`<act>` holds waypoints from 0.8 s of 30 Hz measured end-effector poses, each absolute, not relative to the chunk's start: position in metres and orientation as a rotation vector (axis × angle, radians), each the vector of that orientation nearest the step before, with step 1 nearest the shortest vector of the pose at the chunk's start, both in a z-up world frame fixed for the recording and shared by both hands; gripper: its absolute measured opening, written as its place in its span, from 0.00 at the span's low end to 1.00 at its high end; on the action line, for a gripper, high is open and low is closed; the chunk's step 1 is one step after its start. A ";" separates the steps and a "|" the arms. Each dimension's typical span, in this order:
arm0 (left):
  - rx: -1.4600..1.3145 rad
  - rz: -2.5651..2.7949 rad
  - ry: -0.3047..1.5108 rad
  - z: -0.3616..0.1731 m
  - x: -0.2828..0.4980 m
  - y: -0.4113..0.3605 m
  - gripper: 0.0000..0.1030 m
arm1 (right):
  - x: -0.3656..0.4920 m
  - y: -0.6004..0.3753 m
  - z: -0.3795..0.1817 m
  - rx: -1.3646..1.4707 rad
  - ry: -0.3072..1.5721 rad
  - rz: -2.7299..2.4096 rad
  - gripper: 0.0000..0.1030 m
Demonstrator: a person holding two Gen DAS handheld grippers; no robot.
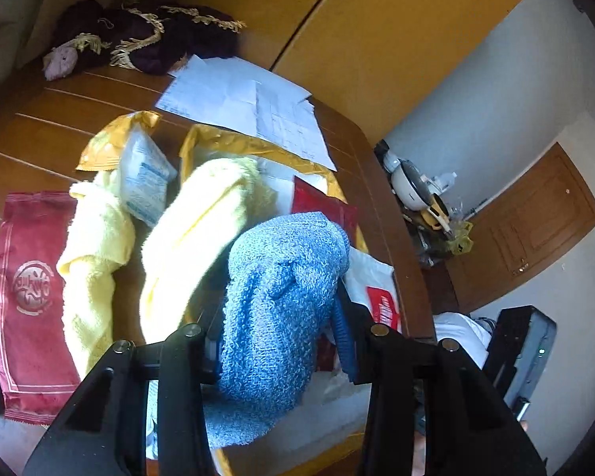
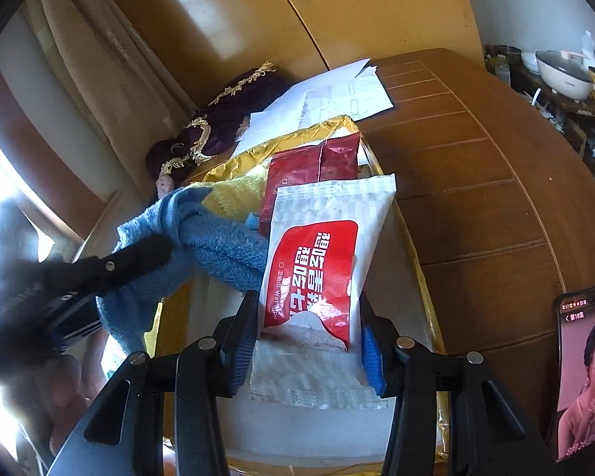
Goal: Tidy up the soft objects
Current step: 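Lower the blue towel and wet-wipe pack into the tray and open both tools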
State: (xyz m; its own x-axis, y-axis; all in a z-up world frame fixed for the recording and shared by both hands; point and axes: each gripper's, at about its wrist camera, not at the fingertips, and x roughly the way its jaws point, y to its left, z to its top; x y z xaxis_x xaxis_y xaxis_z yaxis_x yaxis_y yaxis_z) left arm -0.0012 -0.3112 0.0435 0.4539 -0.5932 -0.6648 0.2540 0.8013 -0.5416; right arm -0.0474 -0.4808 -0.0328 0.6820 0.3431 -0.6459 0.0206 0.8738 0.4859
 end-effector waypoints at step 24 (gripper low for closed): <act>-0.367 -0.615 1.081 0.010 -0.005 -0.336 0.56 | -0.050 -0.472 -0.023 0.401 0.780 0.139 0.49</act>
